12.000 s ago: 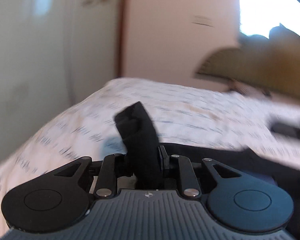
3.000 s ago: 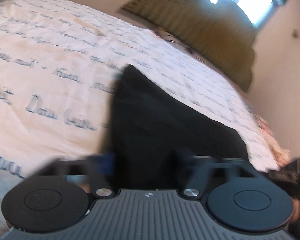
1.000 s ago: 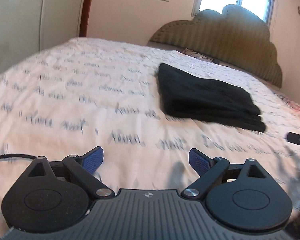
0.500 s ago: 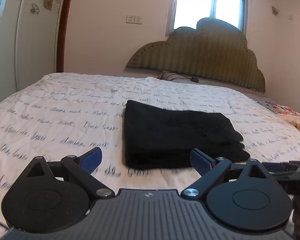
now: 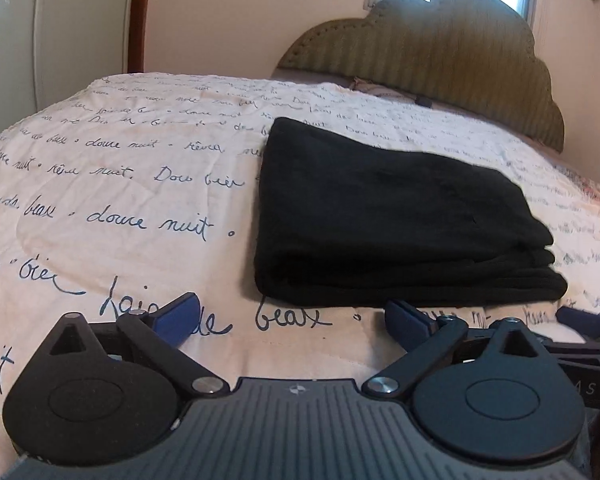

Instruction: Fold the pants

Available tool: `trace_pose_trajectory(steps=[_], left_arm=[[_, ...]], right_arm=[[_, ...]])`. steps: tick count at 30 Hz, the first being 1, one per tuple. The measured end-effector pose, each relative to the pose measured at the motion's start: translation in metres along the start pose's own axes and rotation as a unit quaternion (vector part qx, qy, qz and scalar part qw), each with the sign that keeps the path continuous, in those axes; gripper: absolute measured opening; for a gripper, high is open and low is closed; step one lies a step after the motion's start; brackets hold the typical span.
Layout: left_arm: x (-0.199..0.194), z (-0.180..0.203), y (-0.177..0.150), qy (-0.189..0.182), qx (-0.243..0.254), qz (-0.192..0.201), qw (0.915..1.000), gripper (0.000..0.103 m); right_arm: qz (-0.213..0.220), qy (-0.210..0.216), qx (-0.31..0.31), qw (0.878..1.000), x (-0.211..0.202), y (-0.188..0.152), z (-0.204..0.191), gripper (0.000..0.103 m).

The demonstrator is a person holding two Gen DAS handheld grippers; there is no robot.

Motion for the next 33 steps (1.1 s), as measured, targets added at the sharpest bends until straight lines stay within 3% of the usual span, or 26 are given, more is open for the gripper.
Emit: trace_pose_trajectory(steps=[4,33], left_arm=[[0.0057,0.0074,0.0011,0.029,0.029,-0.013,0.9991,0.103],[0.0058,0.0078,0.0017,0.027,0.025,-0.013,0.9992,0.103]], right_arm=[[-0.001,-0.001,-0.001,1.0,0.0005,0.0013,-0.0002,0.097],[0.002,0.006,0.007,1.0,-0.0004,0.0013,0.0022,0.098]])
Point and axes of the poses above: each gripper's, at about its wrist camera, not at the fingertips, and x roughly the way its jaws point, z to its right, y to its top, the point moved 9 cm from there along x, roughly the way its jaws point, and after that the axes turned 13 degrees about -z, right-handed, at the moved point
